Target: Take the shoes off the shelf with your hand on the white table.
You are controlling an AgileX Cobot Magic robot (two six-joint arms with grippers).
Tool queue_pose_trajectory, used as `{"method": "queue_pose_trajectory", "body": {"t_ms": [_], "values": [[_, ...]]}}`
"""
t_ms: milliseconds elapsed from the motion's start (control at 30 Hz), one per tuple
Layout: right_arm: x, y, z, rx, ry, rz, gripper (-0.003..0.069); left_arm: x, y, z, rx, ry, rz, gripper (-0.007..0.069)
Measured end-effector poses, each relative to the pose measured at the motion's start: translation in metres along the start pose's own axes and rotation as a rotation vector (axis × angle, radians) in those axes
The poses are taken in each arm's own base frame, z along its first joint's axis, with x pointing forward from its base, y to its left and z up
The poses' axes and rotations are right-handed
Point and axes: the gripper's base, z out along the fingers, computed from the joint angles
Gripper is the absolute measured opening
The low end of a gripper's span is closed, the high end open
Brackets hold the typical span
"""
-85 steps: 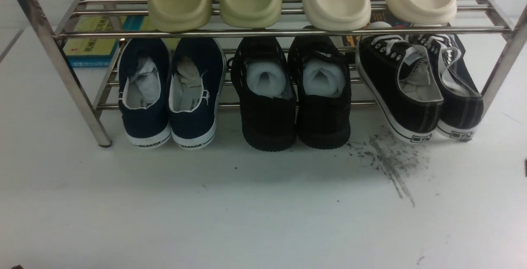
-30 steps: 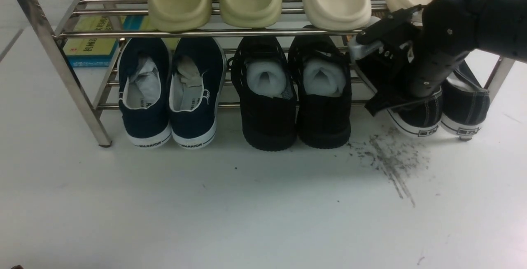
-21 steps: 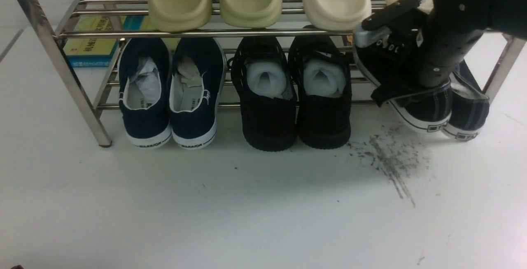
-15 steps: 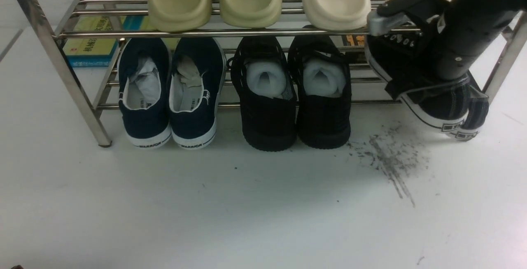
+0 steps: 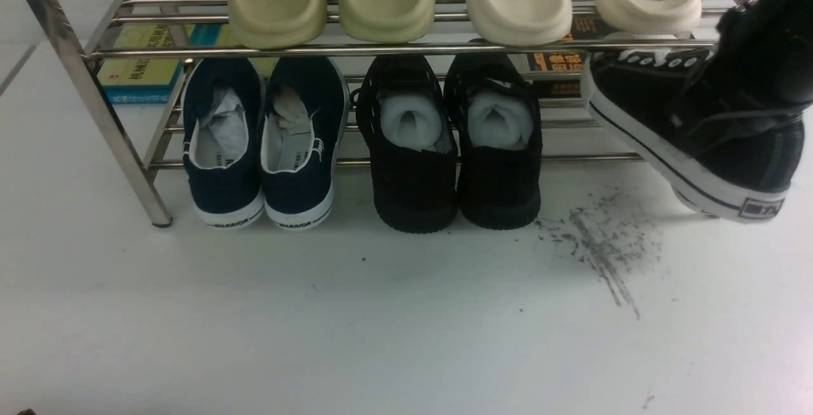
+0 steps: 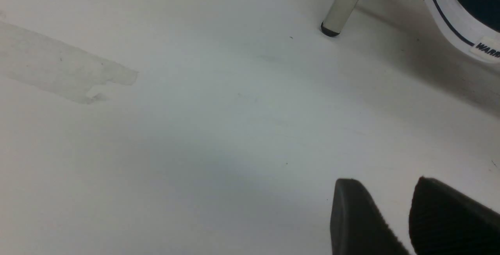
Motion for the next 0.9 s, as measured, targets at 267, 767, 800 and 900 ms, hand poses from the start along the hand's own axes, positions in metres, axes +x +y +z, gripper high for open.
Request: {"method": "queue_pose_trajectory", "body": {"t_ms": [267, 767, 800, 900], "values": [[0.022, 0.015, -0.061, -0.07, -0.166, 0.006, 0.0018, 0.0, 0.0, 0.0, 0.0, 0.0, 0.0, 0.0242], [0.027, 0.022, -0.075, -0.123, -0.209, 0.023, 0.0025, 0.0, 0.0, 0.0, 0.0, 0.0, 0.0, 0.0242], [0.025, 0.022, -0.071, -0.131, -0.198, 0.026, 0.0024, 0.0, 0.0, 0.0, 0.0, 0.0, 0.0, 0.0242], [0.019, 0.022, -0.058, -0.155, -0.166, 0.039, 0.002, 0.0, 0.0, 0.0, 0.0, 0.0, 0.0, 0.0242]]}}
